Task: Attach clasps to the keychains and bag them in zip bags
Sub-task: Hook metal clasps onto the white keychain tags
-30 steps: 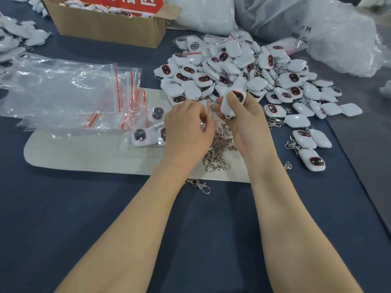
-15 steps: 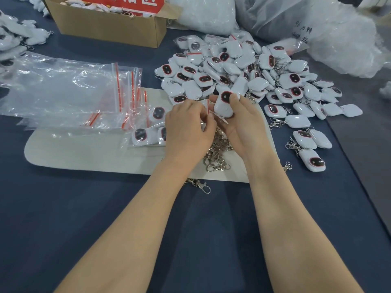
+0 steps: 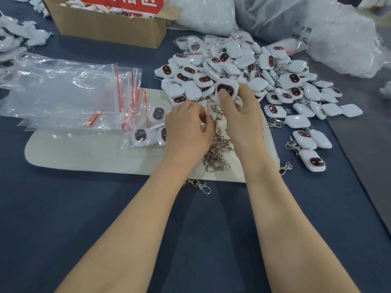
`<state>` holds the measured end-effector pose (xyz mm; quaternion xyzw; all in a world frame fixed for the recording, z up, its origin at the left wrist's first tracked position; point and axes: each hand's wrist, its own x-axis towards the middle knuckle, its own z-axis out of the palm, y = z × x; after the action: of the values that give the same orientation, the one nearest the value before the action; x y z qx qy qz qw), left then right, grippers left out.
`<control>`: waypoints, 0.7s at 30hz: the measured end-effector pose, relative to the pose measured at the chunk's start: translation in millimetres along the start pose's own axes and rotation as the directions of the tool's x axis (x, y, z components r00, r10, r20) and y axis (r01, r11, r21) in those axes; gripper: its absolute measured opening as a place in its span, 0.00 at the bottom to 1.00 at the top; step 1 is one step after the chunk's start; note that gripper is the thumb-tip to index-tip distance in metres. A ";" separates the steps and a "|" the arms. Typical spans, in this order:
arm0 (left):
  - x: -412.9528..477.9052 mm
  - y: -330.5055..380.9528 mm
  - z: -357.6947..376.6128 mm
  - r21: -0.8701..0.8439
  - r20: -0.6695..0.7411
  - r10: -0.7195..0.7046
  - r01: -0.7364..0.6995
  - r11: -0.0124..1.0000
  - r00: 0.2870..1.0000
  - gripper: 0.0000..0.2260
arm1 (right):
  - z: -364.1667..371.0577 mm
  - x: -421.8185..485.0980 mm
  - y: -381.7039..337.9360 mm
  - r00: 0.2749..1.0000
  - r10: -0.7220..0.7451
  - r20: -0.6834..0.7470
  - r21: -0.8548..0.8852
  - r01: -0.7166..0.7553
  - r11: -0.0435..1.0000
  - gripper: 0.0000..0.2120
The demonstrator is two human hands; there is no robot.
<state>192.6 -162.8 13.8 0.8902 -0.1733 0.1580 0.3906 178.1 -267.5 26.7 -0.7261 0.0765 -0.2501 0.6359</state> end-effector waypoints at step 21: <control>-1.0 3.8 -0.6 -0.163 -0.156 0.005 -0.031 0.986 0.988 0.06 | 10.9 -2.6 7.2 0.969 0.233 0.079 0.098 -0.240 0.966 0.05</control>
<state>189.9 -164.6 16.2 0.8381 -0.1631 0.2155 0.4738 182.4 -258.0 18.3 -0.6847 0.1276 -0.1518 0.7013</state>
